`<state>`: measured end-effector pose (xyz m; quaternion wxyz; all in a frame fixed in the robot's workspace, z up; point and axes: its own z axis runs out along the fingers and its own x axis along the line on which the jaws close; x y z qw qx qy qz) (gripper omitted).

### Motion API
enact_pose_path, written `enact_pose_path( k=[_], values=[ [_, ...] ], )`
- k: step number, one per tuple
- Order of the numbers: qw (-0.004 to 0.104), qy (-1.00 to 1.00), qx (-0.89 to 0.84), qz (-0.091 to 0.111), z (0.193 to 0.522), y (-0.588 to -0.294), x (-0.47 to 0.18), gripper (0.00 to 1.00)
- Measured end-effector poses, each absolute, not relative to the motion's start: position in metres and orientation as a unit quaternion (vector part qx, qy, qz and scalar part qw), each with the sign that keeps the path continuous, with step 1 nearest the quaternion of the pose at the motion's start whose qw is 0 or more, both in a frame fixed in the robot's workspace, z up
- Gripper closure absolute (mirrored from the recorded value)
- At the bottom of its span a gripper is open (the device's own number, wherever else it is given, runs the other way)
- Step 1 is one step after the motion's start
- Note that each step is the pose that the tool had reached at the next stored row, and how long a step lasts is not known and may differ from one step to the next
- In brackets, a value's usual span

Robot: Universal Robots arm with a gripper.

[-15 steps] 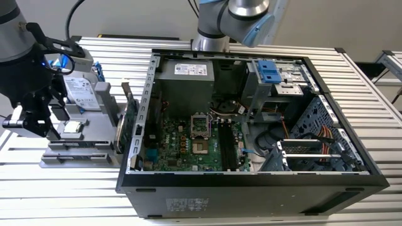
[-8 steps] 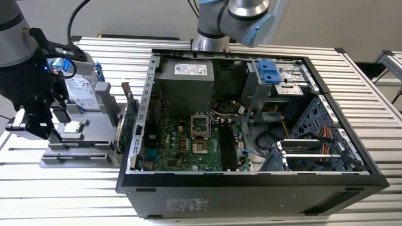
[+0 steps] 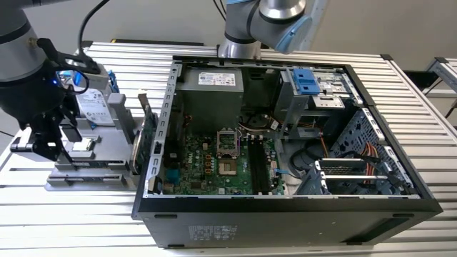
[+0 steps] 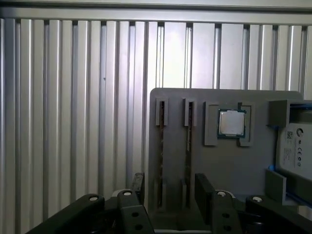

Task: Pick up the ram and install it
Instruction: 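Pick up the ram and move it above insertion slot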

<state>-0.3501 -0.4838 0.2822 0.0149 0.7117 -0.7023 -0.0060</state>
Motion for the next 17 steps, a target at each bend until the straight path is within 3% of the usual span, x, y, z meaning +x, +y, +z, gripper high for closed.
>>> enact_pose_path(
  k=[17],
  values=[
    [0.015,-0.702,0.712,-0.006,0.268,-0.484,-0.350,0.00]
  ],
)
